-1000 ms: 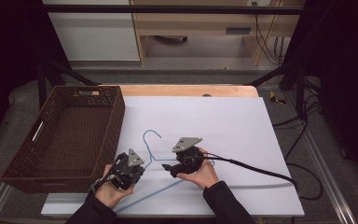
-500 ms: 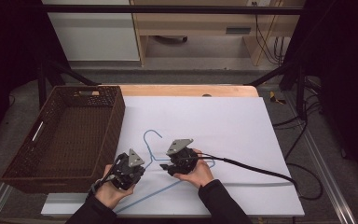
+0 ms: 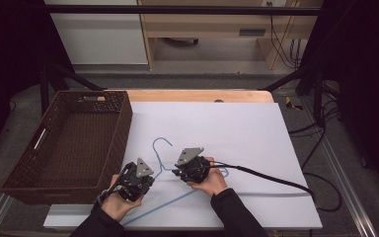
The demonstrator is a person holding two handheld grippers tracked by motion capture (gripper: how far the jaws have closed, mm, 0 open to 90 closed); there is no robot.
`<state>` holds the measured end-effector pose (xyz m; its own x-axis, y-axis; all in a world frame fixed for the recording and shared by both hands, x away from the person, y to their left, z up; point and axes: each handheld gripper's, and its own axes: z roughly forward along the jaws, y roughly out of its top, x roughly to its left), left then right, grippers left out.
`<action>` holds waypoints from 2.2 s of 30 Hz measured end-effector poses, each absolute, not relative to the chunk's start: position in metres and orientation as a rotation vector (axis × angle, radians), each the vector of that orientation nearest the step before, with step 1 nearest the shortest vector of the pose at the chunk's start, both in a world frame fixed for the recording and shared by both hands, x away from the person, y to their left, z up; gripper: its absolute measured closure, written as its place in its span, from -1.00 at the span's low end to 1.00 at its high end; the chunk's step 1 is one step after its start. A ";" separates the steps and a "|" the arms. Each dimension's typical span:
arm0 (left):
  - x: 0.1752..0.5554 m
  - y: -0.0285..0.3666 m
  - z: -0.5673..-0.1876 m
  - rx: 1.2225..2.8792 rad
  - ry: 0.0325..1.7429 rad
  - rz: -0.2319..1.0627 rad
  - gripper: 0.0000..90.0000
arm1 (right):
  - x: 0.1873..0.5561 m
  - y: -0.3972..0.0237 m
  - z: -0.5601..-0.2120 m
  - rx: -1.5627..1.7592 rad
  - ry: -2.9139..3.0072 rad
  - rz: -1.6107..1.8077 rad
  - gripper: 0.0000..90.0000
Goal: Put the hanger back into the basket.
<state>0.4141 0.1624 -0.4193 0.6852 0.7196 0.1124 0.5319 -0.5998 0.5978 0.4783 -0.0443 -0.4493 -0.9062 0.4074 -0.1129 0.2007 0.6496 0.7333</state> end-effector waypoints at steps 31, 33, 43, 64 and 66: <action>0.416 0.164 -0.411 2.357 0.843 0.499 0.32 | 0.462 -0.057 -0.433 0.198 2.670 1.087 0.94; 0.417 0.161 -0.411 2.370 0.823 0.499 0.28 | 0.461 -0.058 -0.431 0.196 2.664 1.088 0.94; 0.423 0.155 -0.419 2.434 0.758 0.524 0.63 | 0.459 -0.060 -0.426 0.205 2.688 1.096 0.94; 0.409 0.146 -0.409 2.460 0.632 0.578 0.93 | 0.459 -0.066 -0.413 0.283 2.698 1.128 0.86; 0.407 0.145 -0.407 2.443 0.638 0.584 0.93 | 0.458 -0.068 -0.410 0.302 2.697 1.130 0.82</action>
